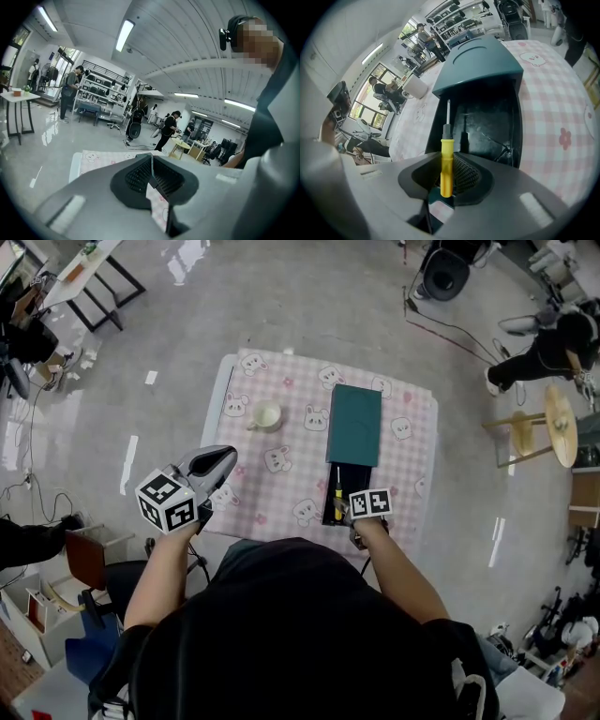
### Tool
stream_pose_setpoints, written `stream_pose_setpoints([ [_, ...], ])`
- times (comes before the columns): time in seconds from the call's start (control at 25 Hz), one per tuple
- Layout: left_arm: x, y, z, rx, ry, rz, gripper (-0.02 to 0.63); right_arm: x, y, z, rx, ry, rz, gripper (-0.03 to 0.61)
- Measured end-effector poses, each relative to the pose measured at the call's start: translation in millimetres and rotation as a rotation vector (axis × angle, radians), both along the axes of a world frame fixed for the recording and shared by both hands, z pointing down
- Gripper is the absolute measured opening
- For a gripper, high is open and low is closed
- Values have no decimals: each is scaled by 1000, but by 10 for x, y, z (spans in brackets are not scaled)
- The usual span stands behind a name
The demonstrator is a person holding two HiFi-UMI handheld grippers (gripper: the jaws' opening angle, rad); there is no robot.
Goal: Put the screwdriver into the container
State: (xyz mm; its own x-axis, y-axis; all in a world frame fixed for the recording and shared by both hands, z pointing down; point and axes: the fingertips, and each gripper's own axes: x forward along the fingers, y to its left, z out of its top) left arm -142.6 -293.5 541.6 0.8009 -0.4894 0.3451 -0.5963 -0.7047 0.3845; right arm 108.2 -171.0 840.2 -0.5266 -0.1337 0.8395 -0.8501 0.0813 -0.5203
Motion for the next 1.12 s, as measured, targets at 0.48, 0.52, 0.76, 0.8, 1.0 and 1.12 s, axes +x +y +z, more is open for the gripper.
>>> stream_pose_setpoints([
  [0.48, -63, -58, 50, -14, 0, -5, 11, 32, -45, 54, -29, 28, 20, 104],
  [0.52, -69, -65, 52, -15, 0, -7, 11, 36, -49, 56, -31, 29, 21, 104],
  [0.76, -50, -88, 83, -17, 2, -5, 11, 54, -71, 97, -40, 24, 29, 104],
  [0.8, -51, -88, 85, -18, 3, -5, 11, 49, -76, 98, -40, 24, 31, 104],
  [1.0, -70, -73, 74, -15, 3, -11, 11, 38, -79, 109, -40, 26, 39, 104],
  [1.12, -76, -50, 100, -18, 2, -13, 11, 41, -56, 130, -42, 28, 39, 104],
])
